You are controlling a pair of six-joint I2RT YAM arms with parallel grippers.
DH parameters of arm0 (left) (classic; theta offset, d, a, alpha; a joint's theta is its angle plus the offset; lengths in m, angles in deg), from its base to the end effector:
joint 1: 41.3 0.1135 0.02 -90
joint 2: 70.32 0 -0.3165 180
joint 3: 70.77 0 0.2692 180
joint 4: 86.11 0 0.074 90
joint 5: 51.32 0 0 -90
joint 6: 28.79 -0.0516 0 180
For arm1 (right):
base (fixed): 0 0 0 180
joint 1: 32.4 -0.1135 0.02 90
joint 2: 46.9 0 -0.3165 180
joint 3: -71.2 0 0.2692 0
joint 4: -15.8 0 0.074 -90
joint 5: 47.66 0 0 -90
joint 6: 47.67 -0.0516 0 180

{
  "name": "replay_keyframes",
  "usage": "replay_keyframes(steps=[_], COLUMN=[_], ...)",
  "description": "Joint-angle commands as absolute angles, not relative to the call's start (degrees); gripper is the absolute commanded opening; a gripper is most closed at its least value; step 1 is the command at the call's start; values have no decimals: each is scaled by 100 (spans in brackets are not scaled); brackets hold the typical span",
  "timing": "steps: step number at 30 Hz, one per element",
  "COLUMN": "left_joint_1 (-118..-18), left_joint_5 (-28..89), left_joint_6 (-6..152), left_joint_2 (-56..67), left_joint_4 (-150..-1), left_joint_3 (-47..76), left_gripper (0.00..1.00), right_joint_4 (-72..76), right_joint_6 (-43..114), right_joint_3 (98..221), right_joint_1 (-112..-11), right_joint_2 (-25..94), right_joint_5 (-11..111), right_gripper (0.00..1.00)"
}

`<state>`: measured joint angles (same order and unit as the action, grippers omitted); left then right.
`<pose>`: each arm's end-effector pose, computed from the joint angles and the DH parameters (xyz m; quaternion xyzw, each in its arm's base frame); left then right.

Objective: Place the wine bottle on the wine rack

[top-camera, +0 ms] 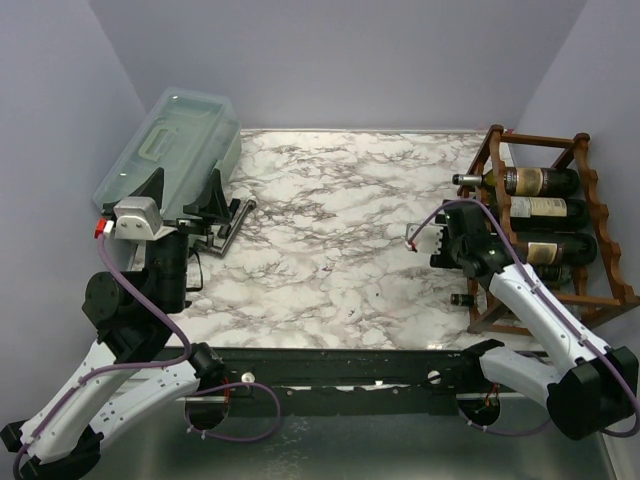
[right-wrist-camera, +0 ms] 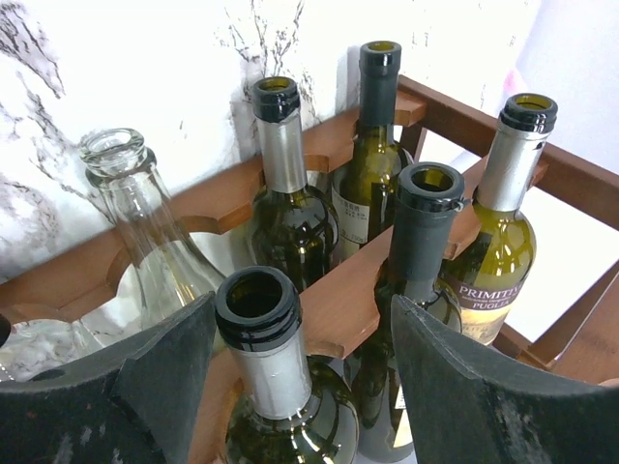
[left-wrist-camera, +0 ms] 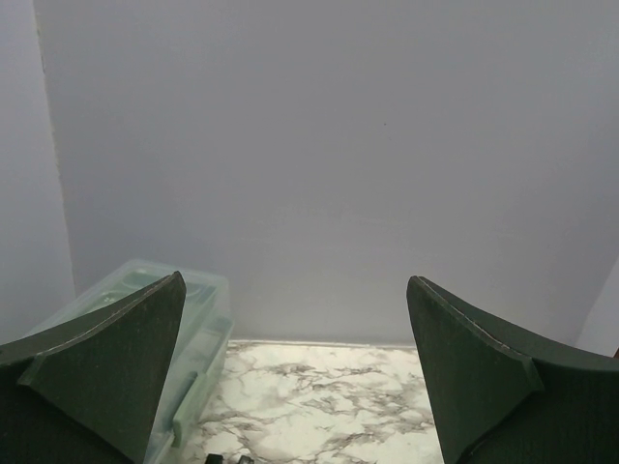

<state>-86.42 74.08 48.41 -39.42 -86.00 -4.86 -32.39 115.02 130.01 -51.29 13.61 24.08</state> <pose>0.0664 -0.0243 0.4969 -0.0225 0.5161 -0.1000 0.8504 0.2063 0.0535 0.2869 -0.6269 0.6857 -0.2861 0.2345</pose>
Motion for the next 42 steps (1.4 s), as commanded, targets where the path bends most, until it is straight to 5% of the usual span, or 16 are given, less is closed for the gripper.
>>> replay_keyframes(steps=[1,25,29,30,31,42], left_joint_1=[-8639,-8577,-8573,-8572,-8569,-8570], left_joint_5=[7520,7587,7638,7652,7663,7889], left_joint_6=[4771,4606,4568,4558,4557,4593], left_joint_2=[-3878,-3451,-3342,-3310,-3284,-2637], left_joint_4=[-8677,-8702,-8724,-8736,-8745,-8572], left_joint_3=[-411,-470,-481,-493,-503,-278], left_gripper=[98,98,98,98,98,99], right_joint_4=[-4145,-3051,-2161,-1929,-1602,1417], right_joint_6=[13567,12248,11369,11172,10890,6003], right_joint_3=[12882,13493,13574,13574,13565,13552], right_joint_1=[-5247,-6112,-6121,-6122,-6119,-6117], right_joint_2=[1219,827,597,531,463,-125], right_joint_5=[2891,4509,5020,5138,5222,4357], right_gripper=[74,80,84,98,100,100])
